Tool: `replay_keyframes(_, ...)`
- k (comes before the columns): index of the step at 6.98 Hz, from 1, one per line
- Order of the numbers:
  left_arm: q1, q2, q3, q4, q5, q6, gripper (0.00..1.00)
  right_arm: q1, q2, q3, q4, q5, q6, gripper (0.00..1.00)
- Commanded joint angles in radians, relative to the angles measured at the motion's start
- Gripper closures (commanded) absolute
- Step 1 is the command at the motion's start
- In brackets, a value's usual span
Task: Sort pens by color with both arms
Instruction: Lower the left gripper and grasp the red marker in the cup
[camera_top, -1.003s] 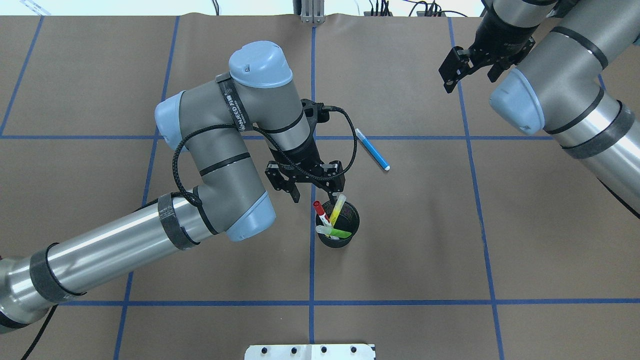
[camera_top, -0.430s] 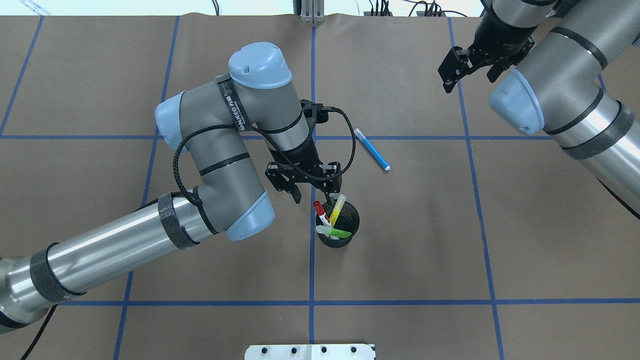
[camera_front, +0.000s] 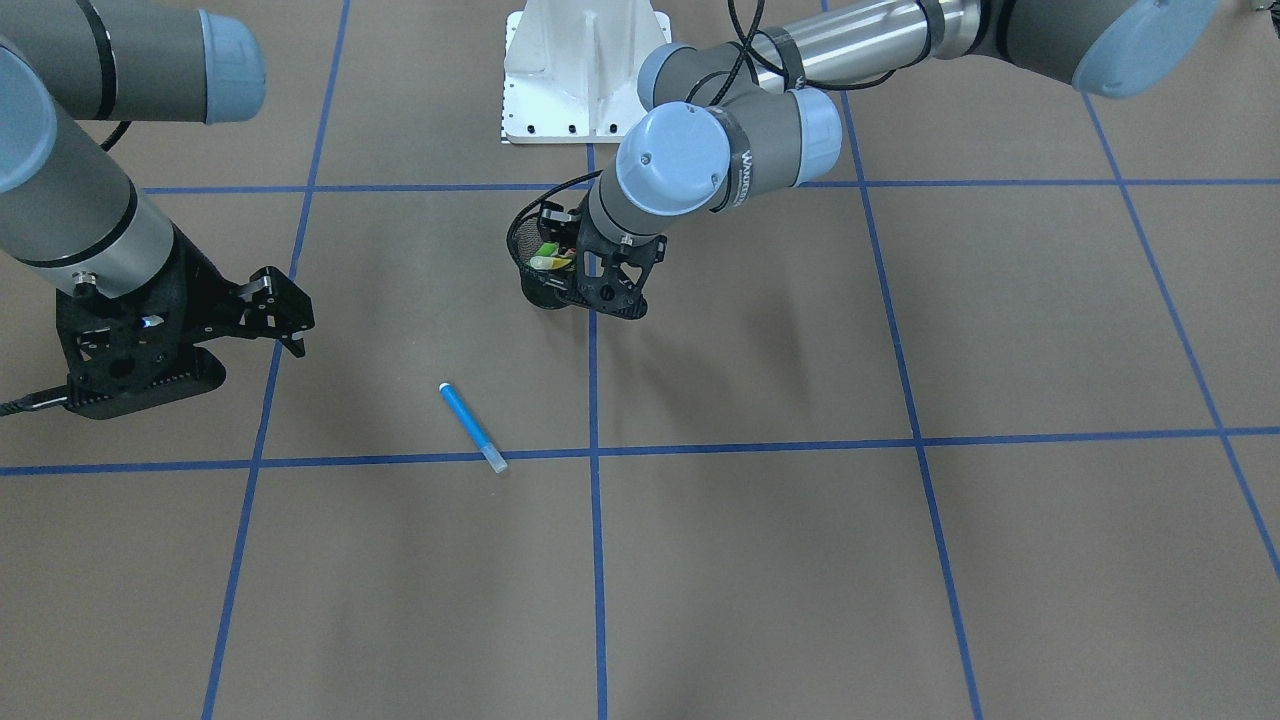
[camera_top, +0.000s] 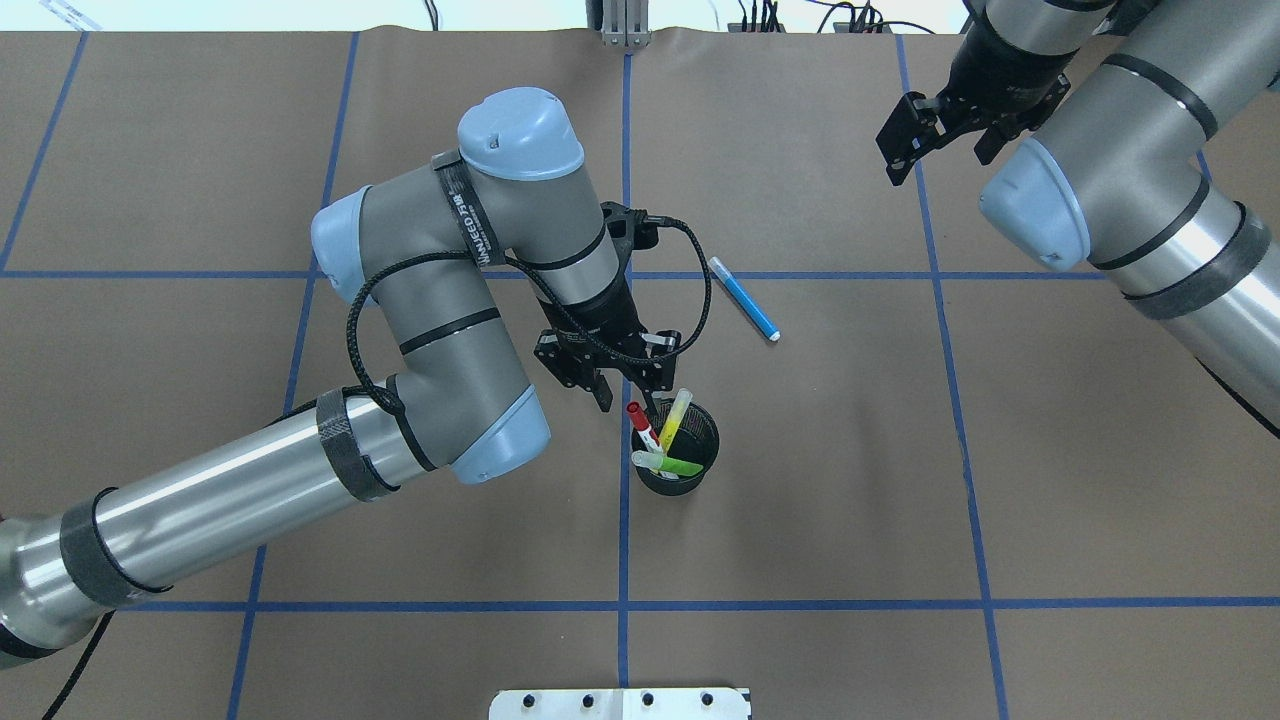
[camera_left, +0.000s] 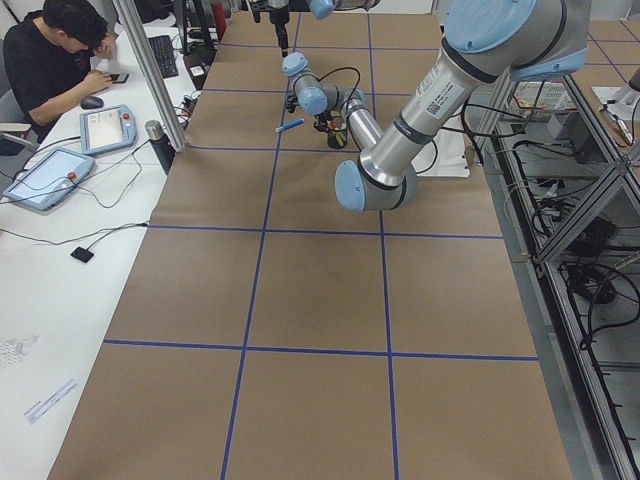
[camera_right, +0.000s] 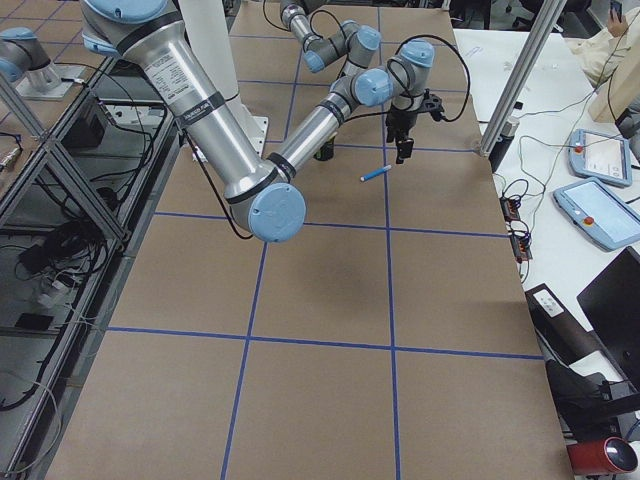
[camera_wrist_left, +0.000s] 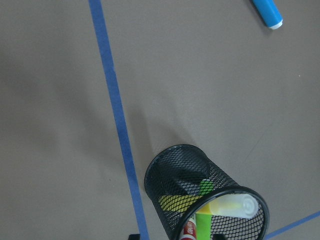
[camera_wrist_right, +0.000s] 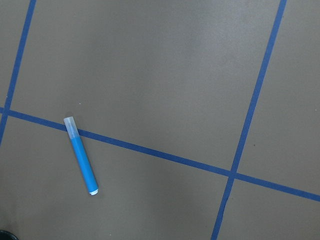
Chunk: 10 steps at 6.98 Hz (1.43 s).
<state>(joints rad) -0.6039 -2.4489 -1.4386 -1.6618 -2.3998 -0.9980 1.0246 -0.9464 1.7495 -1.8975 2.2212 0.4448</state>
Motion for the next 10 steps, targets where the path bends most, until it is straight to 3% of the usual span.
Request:
replay_keyframes(1,0.003,0.001,-0.003,0.001,-0.004,-0.002,0.46,0.000,0.000,-0.001,0.000,0.000,0.000,0.01)
replay_keyframes(5,0.004,0.005,-0.003,0.001,-0.004,-0.001,0.63,0.000,0.002,-0.001,0.000,0.000,0.000,0.01)
replay_keyframes(10,0.013,0.002,-0.006,-0.001,-0.004,-0.008,0.73,0.000,0.002,0.001,0.000,0.000,0.000,0.01)
